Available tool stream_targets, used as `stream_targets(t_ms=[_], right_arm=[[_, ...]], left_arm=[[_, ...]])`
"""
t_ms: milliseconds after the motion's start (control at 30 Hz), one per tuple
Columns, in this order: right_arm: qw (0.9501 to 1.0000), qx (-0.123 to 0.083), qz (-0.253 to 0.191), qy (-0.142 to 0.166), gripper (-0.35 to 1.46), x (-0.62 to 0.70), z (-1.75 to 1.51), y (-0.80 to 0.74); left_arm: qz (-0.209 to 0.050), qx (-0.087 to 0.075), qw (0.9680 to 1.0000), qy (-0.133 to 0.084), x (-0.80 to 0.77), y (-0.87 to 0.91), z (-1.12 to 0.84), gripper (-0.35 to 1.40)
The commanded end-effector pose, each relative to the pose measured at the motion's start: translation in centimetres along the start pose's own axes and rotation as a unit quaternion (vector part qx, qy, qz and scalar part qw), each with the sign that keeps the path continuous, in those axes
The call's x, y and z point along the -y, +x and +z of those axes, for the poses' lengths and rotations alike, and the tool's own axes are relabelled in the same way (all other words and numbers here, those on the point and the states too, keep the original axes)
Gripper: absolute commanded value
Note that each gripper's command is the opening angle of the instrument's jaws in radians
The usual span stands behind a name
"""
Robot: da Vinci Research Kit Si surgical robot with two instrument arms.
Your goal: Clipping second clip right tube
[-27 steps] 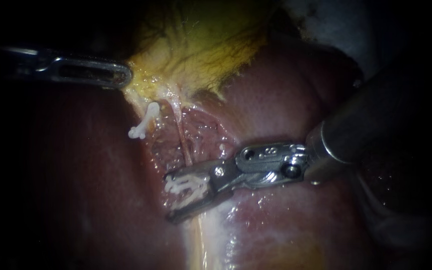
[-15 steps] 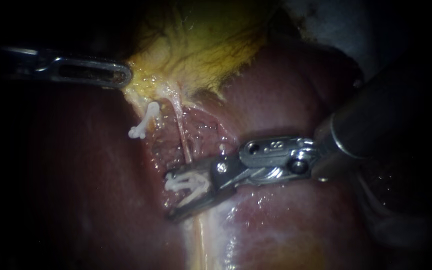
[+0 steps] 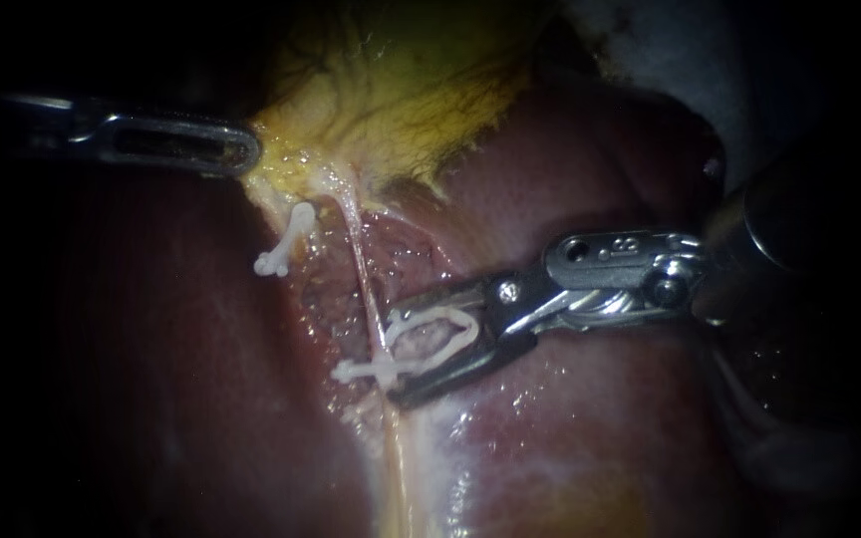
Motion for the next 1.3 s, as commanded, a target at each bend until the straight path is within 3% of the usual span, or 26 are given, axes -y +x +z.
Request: stream_targets(t_ms=[33,300,500,633,800,1067,1300], right_arm=[[1.0,0.001,0.005,0.0,0.49,-0.04,0.01,-0.03],[0.9994,-0.005,0.035,-0.005,0.49,-0.3,0.12,-0.21],[0.9948,-0.055,0.083,0.021,0.49,-0.37,0.25,-0.23],[0.9881,-0.085,0.113,0.06,0.5,-0.39,0.38,-0.24],[0.98,-0.111,0.129,0.104,0.51,-0.38,0.46,-0.28],[0.962,-0.161,0.132,0.177,0.48,-0.28,0.47,-0.25],[0.9591,-0.167,0.133,0.186,0.37,-0.18,0.49,-0.15]], left_arm=[[0.0,0.0,1.0,0.0,0.0,0.0,0.0,-0.35],[0.0,0.0,1.0,0.0,0.0,0.0,0.0,-0.35],[0.0,0.0,1.0,0.0,0.0,0.0,0.01,-0.35],[0.0,0.0,1.0,0.0,0.0,0.0,0.01,-0.35],[0.0,0.0,1.0,0.0,0.0,0.0,0.01,-0.35],[0.0,0.0,1.0,0.0,0.0,0.0,0.01,-0.35],[0.0,0.0,1.0,0.0,0.0,0.0,0.01,-0.35]])
